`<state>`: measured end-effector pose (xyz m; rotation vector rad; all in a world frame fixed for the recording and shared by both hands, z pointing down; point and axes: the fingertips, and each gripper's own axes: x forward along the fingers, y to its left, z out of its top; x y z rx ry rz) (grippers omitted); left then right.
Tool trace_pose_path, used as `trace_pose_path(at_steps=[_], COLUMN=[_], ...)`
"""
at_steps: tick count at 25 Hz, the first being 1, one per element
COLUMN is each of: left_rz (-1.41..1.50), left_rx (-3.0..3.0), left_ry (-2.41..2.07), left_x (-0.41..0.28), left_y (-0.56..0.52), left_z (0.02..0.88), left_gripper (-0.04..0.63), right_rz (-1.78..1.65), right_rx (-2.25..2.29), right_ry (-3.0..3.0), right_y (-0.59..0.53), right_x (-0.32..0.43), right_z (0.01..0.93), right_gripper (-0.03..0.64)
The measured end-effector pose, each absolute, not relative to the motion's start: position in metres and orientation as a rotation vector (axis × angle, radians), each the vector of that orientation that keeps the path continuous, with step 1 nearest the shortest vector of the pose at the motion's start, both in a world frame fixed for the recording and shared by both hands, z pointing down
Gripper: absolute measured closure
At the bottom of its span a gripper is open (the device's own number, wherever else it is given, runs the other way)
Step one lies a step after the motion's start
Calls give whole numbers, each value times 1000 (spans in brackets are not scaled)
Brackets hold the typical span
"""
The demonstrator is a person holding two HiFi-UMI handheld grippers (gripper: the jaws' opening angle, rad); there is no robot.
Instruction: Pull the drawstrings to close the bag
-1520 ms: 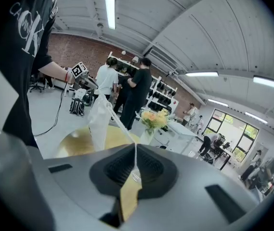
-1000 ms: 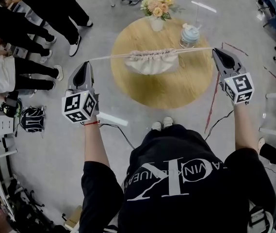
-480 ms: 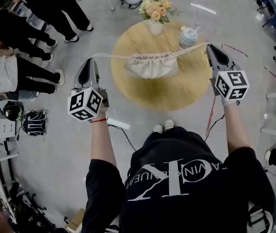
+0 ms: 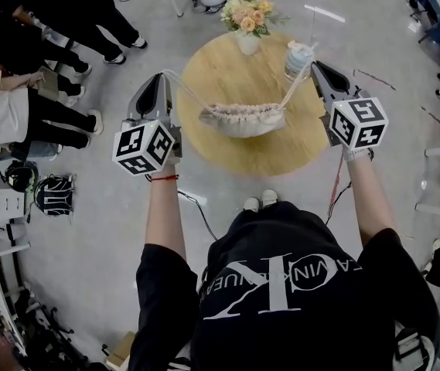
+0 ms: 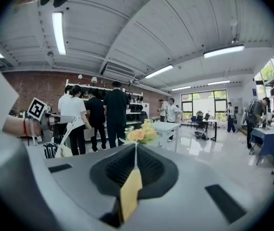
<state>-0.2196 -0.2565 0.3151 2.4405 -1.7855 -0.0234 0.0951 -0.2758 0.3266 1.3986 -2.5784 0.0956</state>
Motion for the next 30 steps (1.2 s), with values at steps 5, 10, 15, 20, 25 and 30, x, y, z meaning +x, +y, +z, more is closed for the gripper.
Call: trace_pose_path(at_steps=[5,10,15,20,25,30], left_rz=[-10,-69,-59,-219,-155,-45], left_rx=[2490,2526,2574,2682,2710,2575], left_ry=[-1758,-1779,-1810,-1853,-1734,-1607], left_x=[-206,-204,-199,-192,-180,-171], left_y=[-275,-291,-321,-321,-283,-251], left_z=[301,268,236,196,262,350], left_gripper=[575,575,575,575,575,575], right_rz=[98,41,-25,-197,-189,78], right_rx=[1370,1419,1480,1511,1384,1315], right_ry=[-2614,-2675,-2720,-2818,-2775,-2726], right_y=[-292,-308,-337,-340,-303,-272], right_x=[82,83,78,72,69,72], right_z=[314,274,233,190,251,337], right_gripper=[600,598,598,598,598,598])
